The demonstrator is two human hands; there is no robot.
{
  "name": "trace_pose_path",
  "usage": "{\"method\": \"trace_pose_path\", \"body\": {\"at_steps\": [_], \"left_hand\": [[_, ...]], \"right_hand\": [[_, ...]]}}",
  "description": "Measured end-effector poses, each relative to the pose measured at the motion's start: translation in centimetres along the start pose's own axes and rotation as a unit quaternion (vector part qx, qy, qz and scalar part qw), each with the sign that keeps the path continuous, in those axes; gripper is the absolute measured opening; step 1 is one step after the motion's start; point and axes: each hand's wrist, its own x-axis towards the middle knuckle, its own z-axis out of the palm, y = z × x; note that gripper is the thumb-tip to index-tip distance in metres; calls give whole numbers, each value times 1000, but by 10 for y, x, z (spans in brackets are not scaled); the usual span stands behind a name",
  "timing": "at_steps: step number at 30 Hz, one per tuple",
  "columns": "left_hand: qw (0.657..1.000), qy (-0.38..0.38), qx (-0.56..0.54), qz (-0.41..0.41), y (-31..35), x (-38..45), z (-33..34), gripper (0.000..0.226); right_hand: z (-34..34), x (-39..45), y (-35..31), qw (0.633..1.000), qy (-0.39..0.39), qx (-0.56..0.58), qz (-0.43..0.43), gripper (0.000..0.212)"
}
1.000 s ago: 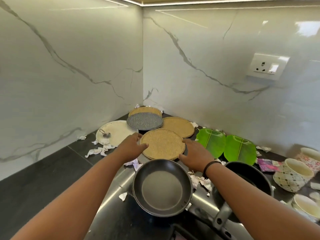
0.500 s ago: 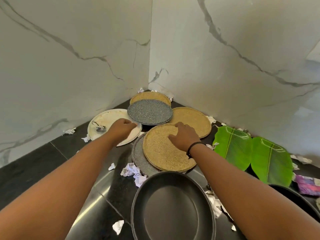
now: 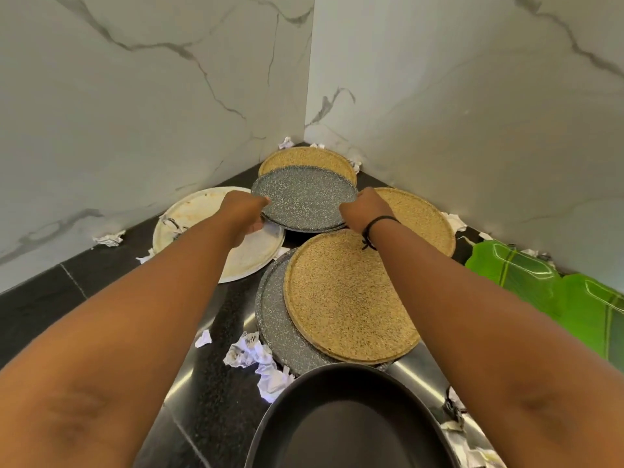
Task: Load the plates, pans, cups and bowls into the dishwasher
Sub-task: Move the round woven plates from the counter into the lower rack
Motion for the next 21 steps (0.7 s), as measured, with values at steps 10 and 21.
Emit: {"method": "trace_pose_path", "body": {"at_steps": [10, 21], "left_hand": [[998, 48, -41, -28, 2, 3, 12, 20], [986, -41, -161, -27, 23, -72, 24, 18]], "right_hand": [[-6, 17, 6, 987, 68, 143, 16, 17], [-71, -46, 25, 930, 98, 354, 17, 51]]}}
